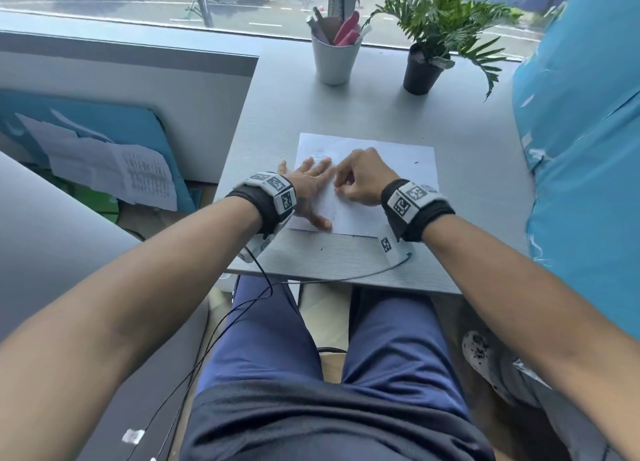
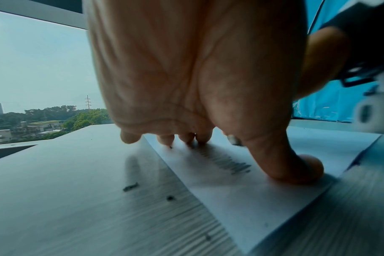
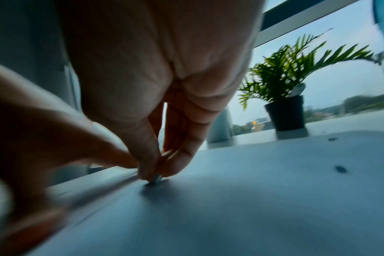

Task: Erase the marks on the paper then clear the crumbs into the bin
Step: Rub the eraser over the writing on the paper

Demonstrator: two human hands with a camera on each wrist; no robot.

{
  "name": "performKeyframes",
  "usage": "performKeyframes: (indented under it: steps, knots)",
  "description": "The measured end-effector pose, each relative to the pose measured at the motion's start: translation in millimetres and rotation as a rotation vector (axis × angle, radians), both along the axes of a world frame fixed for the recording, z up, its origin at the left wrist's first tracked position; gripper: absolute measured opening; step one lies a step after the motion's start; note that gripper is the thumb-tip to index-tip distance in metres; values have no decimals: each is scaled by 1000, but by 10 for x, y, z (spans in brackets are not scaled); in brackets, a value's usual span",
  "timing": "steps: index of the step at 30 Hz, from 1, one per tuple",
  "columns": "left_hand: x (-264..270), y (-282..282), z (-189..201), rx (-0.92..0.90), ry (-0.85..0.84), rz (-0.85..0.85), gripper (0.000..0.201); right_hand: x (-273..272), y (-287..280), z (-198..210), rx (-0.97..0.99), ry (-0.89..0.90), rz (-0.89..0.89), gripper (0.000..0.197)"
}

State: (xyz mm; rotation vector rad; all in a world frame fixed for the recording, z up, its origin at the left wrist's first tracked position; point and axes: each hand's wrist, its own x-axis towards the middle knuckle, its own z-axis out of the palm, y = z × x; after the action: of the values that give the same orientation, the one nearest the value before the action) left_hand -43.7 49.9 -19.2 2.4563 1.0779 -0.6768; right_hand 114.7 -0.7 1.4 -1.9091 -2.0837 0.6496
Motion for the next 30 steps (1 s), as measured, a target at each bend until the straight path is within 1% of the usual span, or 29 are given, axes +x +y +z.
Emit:
performKeyframes:
  steps: [4, 6, 7, 9, 11, 13, 18, 20, 21, 23, 25, 28, 30]
  knots:
    - [-34, 12, -51, 3, -25, -1, 134, -110, -442, -49, -88, 42, 126, 10]
    - [-31, 5, -49, 0, -16, -10, 134, -79, -408, -18, -123, 38, 164, 11]
    - [-23, 6, -42, -3, -10, -13, 134, -39, -314, -7, -100, 36, 144, 11]
    - [-17, 6, -11, -2, -4, -12, 134, 62, -47, 15, -12, 41, 28, 7]
    - [-21, -3, 12, -3, 0, -4, 132, 133, 142, 19, 22, 29, -39, 8]
    - [-11, -4, 4, 2, 6, -9, 132, 109, 105, -10, 27, -4, -23, 11]
    - [-27, 37, -51, -5, 5, -14, 135, -63, -447, -65, -47, 25, 140, 10]
    - [-19, 19, -41, -6, 21, -19, 134, -41, -408, -33, -102, 36, 187, 11]
    - [-7, 10, -22, -2, 27, -22, 134, -12, -315, -16, -103, 42, 180, 11]
    - [1, 0, 20, 1, 29, -26, 132, 50, -69, 19, -29, 61, 75, 9]
    - [-3, -16, 43, -4, 24, -18, 130, 98, 109, 24, 38, 37, -9, 8]
    - [4, -13, 26, -1, 30, -19, 131, 33, -43, -36, 39, 7, -6, 11]
    - [-8, 4, 1, 3, 20, -20, 133, -37, -300, -64, -14, 23, 60, 11]
